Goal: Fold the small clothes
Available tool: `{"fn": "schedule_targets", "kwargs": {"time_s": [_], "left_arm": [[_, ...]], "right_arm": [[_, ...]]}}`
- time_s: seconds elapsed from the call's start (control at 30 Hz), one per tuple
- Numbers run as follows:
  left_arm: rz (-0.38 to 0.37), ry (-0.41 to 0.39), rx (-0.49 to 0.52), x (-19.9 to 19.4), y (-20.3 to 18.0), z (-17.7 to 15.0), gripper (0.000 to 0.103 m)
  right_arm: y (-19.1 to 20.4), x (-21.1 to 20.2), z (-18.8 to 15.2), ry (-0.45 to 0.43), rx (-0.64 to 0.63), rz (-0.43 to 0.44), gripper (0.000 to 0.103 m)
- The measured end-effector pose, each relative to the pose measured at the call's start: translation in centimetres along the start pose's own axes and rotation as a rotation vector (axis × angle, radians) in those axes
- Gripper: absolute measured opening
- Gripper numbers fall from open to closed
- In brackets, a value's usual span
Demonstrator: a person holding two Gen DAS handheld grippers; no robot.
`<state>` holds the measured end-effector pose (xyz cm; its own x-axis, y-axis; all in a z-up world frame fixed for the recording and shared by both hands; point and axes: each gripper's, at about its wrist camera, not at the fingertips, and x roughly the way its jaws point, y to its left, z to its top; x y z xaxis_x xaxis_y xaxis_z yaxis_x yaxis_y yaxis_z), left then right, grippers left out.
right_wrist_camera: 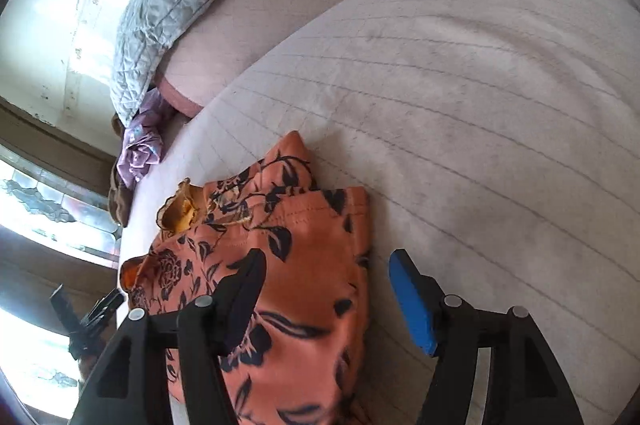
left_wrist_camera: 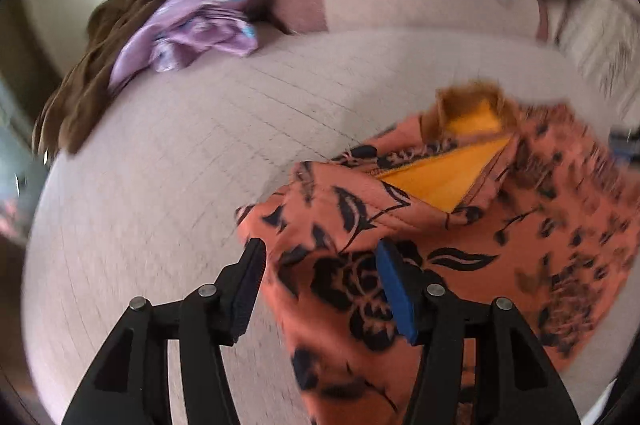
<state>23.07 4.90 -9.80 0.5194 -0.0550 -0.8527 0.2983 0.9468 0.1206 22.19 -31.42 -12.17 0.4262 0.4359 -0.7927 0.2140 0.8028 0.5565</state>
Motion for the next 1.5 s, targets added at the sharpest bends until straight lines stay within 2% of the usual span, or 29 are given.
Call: {"fn": "schedule_targets", "kwargs": {"time_s": [0.07, 0.1, 0.13, 0.17, 0.2, 0.23, 0.27, 0.4, 0.5, 0.6, 0.7, 0.73, 0.8, 0.83, 0.87, 0.9, 0.93, 1.03, 1.1, 1.13, 1.17, 1.2, 1.23, 1.27, 1.33, 1.43, 1.5], "left_arm": [[0.017, 0.019, 0.007, 1.4, -0.2, 0.7, 0.057], [0.011, 0.023, -0.014, 1.6, 0.1, 0.8, 0.04], [0.004, 0.032, -0.041, 1.6, 0.6, 0.8, 0.004], [-0.009, 0.057, -0.077, 1.8, 1.0, 1.1, 0.005], [-0.017, 0.048, -0.101, 1.5, 1.3, 1.0, 0.004], [-0.011, 0.021, -0.118, 0.7, 1.4, 1.1, 0.004], [0.001, -0.014, -0.124, -0.4, 1.4, 1.1, 0.004], [-0.008, -0.187, -0.19, -7.4, 1.9, -0.3, 0.004], [-0.017, -0.269, -0.214, -11.2, 2.3, -1.3, 0.004], [-0.004, -0.295, -0.208, -11.6, 2.6, -0.8, 0.004], [0.019, -0.255, -0.177, -9.6, 2.2, -0.6, 0.004], [0.018, -0.231, -0.172, -8.3, 2.3, -0.5, 0.004], [0.009, -0.178, -0.175, -6.2, 2.5, -1.0, 0.004], [0.01, -0.159, -0.176, -5.3, 2.5, -1.3, 0.004], [0.012, -0.15, -0.177, -4.9, 2.6, -1.6, 0.004], [0.01, -0.14, -0.179, -4.4, 2.6, -1.8, 0.004], [0.01, -0.137, -0.18, -4.4, 2.7, -1.9, 0.004], [0.005, -0.131, -0.185, -4.4, 2.8, -2.0, 0.005], [0.003, -0.124, -0.183, -4.1, 2.8, -1.9, 0.005], [0.002, -0.117, -0.183, -3.9, 2.7, -1.9, 0.005], [0.003, -0.111, -0.189, -3.8, 2.7, -1.9, 0.005], [0.007, -0.109, -0.195, -3.9, 2.7, -1.9, 0.005], [0.007, -0.118, -0.201, -4.2, 2.7, -1.9, 0.005], [0.01, -0.138, -0.204, -4.9, 2.7, -1.9, 0.005], [0.014, -0.189, -0.212, -6.9, 2.7, -2.0, 0.004], [0.036, -0.287, -0.219, -10.6, 2.6, -2.3, 0.004], [0.053, -0.316, -0.23, -11.2, 3.1, -2.0, 0.004]], "right_arm": [[0.1, 0.5, 0.3, -0.002, -0.006, -0.011, 0.063], [0.1, 0.9, 0.5, 0.006, -0.004, -0.008, 0.058], [0.2, 1.4, 0.6, 0.019, -0.011, -0.015, 0.043], [0.5, 2.1, 0.7, 0.04, -0.028, -0.036, 0.032], [0.8, 2.6, 0.8, 0.058, -0.044, -0.053, 0.029], [1.3, 2.9, 0.9, 0.068, -0.064, -0.068, 0.015], [2.1, 2.9, 1.0, 0.067, -0.088, -0.079, 0.007], [5.3, -0.5, 1.6, -0.045, -0.148, -0.061, 0.006], [7.6, -3.6, 2.0, -0.124, -0.209, -0.05, 0.004], [9.1, -5.7, 3.2, -0.199, -0.224, -0.032, 0.004], [10.0, -6.1, 4.6, -0.235, -0.228, -0.031, 0.005], [9.8, -5.8, 4.9, -0.243, -0.216, -0.044, 0.006], [8.7, -4.4, 5.0, -0.194, -0.186, -0.081, 0.009], [7.5, -3.4, 4.6, -0.159, -0.153, -0.091, 0.024], [6.6, -2.8, 4.2, -0.135, -0.125, -0.09, 0.056], [5.2, -1.9, 3.8, -0.102, -0.082, -0.085, 0.076], [3.9, -1.1, 3.3, -0.088, -0.036, -0.083, 0.088], [1.5, 0.7, 2.5, -0.055, 0.051, -0.029, 0.088], [1.4, 2.4, 2.4, -0.003, 0.052, -0.01, 0.086], [1.7, 3.5, 2.3, 0.039, 0.025, -0.024, 0.074], [2.1, 4.6, 2.2, 0.081, 0.001, -0.049, 0.039], [2.5, 5.1, 2.1, 0.098, -0.016, -0.069, 0.024], [2.8, 5.1, 2.1, 0.093, -0.014, -0.07, 0.017], [3.6, 4.2, 2.2, 0.051, -0.035, -0.091, 0.011], [5.2, 2.6, 2.0, 0.004, -0.089, -0.11, 0.007], [8.9, -1.9, 2.2, -0.11, -0.211, -0.12, 0.006], [10.5, -3.7, 2.6, -0.16, -0.255, -0.115, 0.006]]}}
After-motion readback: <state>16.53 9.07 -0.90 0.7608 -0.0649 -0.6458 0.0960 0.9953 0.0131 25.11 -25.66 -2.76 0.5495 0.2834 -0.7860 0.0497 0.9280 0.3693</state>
